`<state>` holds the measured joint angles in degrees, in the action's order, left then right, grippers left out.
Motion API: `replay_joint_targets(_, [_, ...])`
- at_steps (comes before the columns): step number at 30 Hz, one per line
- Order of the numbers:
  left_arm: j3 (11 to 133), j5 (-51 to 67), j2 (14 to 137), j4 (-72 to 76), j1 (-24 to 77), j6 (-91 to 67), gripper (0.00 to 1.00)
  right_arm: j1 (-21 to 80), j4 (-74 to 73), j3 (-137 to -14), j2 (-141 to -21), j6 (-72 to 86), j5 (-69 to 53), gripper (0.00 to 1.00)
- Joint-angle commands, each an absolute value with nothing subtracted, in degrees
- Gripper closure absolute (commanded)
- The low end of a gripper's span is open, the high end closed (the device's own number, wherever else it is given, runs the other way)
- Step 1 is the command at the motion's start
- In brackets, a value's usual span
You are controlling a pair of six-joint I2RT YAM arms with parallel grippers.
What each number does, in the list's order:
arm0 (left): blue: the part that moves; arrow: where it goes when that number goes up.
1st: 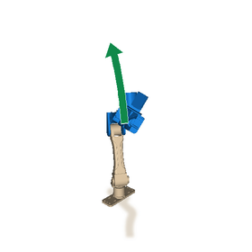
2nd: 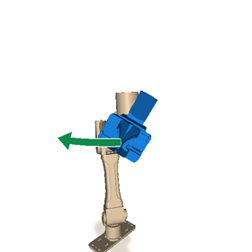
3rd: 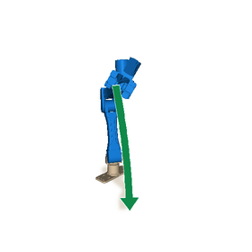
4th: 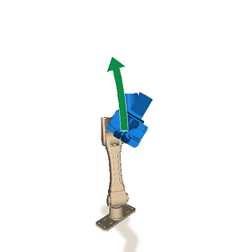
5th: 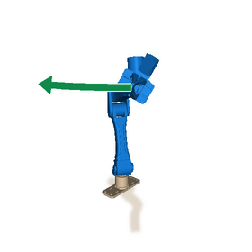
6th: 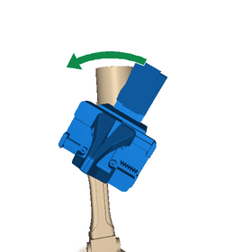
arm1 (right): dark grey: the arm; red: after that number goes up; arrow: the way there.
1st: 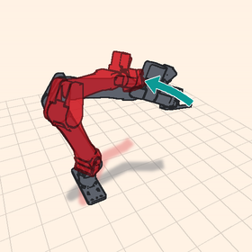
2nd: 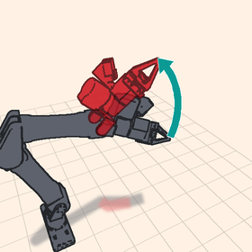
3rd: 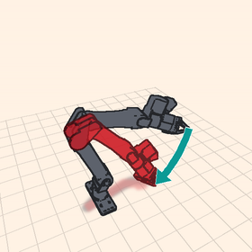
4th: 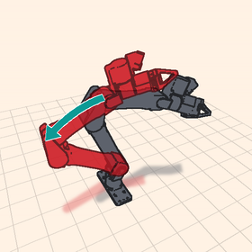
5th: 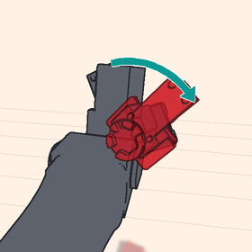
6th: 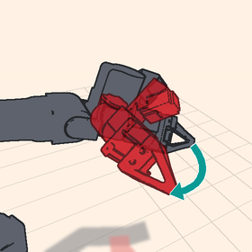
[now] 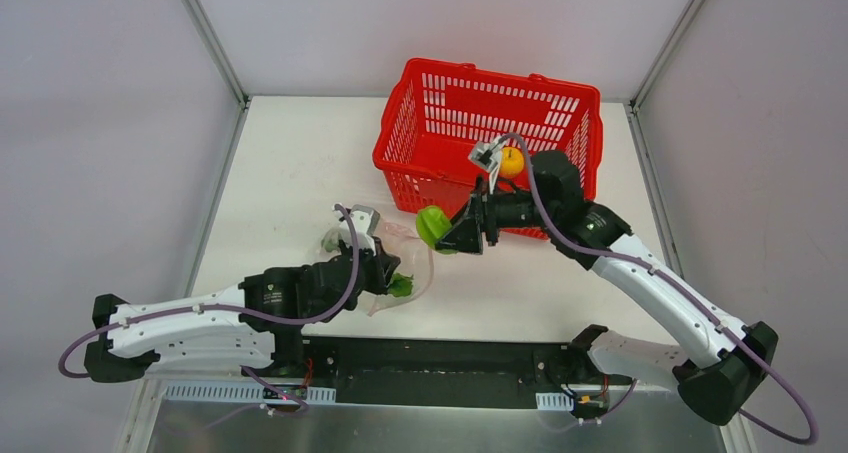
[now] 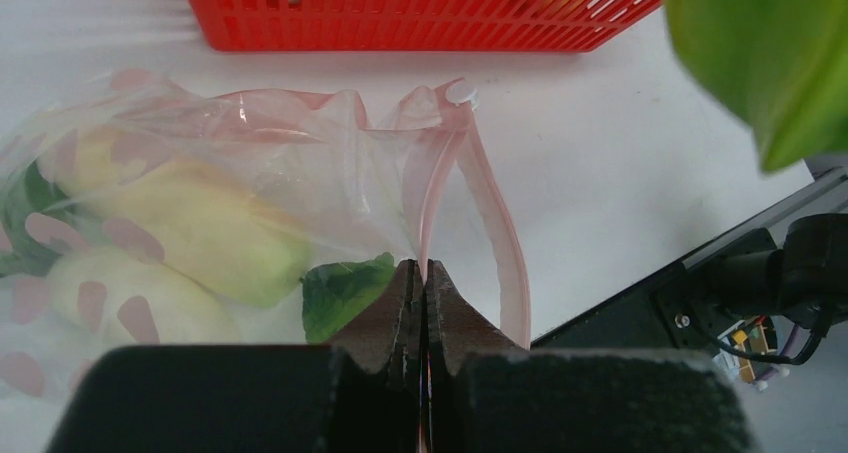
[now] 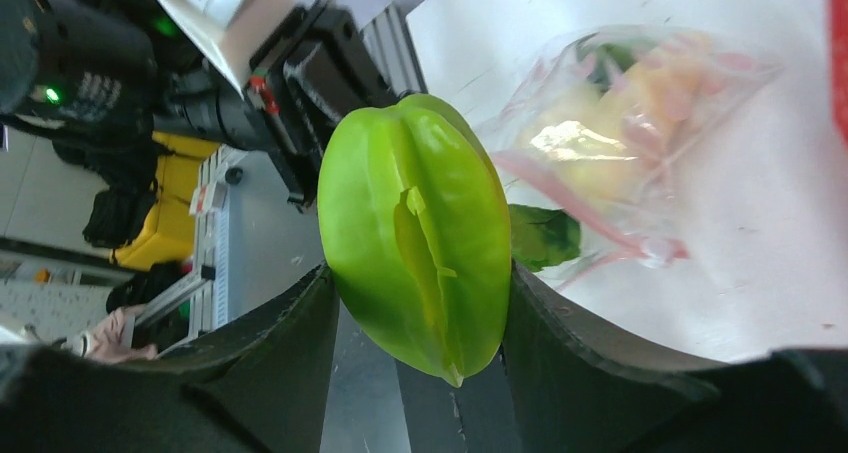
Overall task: Place the food in the zip-top bag and seal the zipper
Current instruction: Place the fake fruit in the zipper food storage bag.
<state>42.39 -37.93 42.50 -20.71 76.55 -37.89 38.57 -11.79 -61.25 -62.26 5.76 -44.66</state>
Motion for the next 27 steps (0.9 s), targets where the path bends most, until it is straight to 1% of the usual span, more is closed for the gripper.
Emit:
replay_joint_targets(1, [45.88,-40.00,43.74,-16.71,76.90,-38.08,1.00,43.15,-11.07,-58.47,-61.13,4.55,-40.84,0.63])
replay_joint_targets(4, [46.16,-41.44,43.55,-16.28,76.90,-38.69,1.00,45.65,-7.50,-54.46,-59.70,6.22,-37.27,0.64])
replay_joint_targets(8, [44.72,-40.78,42.57,-13.65,76.90,-39.15,1.00,46.90,1.65,-48.72,-57.95,9.15,-36.34,0.65])
replay_joint_targets(11, [44.77,-40.41,42.47,-13.98,76.90,-39.90,1.00,47.60,7.46,-46.28,-57.90,12.49,-35.36,0.66])
replay_joint_targets(14, [45.13,-39.07,42.84,-13.47,76.90,-39.96,1.00,48.56,10.21,-44.70,-59.01,14.86,-33.01,0.66])
replay_joint_targets(19, [47.14,-37.93,44.47,-13.27,76.90,-39.27,1.00,50.53,9.37,-45.80,-61.06,13.66,-31.41,0.64])
replay_joint_targets(22, [48.83,-38.00,45.29,-13.24,76.95,-38.82,1.00,52.54,6.14,-46.56,-62.20,9.28,-30.51,0.62])
replay_joint_targets(27, [49.44,-39.18,44.27,-13.13,76.91,-39.01,1.00,54.05,-1.16,-47.18,-63.94,4.35,-25.27,0.59])
